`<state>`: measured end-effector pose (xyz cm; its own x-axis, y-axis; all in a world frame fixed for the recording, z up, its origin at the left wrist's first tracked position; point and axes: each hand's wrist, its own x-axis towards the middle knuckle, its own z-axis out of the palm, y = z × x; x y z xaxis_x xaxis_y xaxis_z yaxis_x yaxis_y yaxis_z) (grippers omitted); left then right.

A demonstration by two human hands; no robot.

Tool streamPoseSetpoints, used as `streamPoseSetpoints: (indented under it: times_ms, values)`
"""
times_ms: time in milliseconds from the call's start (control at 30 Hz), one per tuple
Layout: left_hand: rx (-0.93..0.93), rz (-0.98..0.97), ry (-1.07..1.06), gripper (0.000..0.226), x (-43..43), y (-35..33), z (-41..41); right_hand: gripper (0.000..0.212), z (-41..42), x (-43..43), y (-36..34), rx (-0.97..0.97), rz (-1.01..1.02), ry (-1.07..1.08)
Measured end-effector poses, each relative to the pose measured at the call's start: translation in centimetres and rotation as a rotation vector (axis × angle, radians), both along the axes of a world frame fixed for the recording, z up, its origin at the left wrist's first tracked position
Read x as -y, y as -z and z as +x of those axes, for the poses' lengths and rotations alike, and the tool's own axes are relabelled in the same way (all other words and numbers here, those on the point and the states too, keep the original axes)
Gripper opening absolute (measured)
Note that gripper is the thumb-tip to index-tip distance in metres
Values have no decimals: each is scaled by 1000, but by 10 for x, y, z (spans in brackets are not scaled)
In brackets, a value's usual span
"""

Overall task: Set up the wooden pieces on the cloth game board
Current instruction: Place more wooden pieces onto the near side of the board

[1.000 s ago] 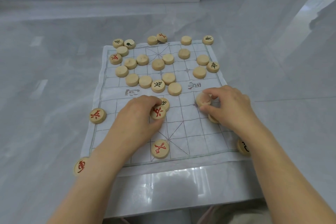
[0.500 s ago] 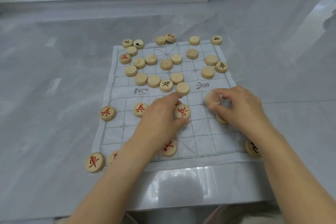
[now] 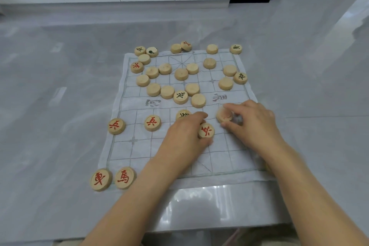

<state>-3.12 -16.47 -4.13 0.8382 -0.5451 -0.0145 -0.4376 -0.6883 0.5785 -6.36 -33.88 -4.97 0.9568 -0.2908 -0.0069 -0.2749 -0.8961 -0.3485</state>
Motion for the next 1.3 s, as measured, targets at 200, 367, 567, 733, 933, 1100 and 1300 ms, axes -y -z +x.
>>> streamPoseSetpoints:
  times_ms: [200,367,567,733,933,1100,1300]
  values:
    - [-41,-11,12,59,6,0,-6,76,-13,23,-15,-113,87,38]
    - [-48,-40,11,53,15,-5,-11,73,-29,34,-19,-219,3,-2]
    - [-52,-40,15,56,29,-1,-19,43,-32,37,-13,-147,28,-45]
    - [-45,-30,11,57,39,3,-24,41,-37,61,-11,-21,-17,144]
    - [-30,-46,-5,56,42,6,-25,47,-32,62,-5,-58,0,126]
    - [-32,-79,-21,53,46,9,-23,45,-36,65,-12,-84,4,130]
    - [8,-74,20,53,54,11,-26,43,-39,67,-12,-49,2,172]
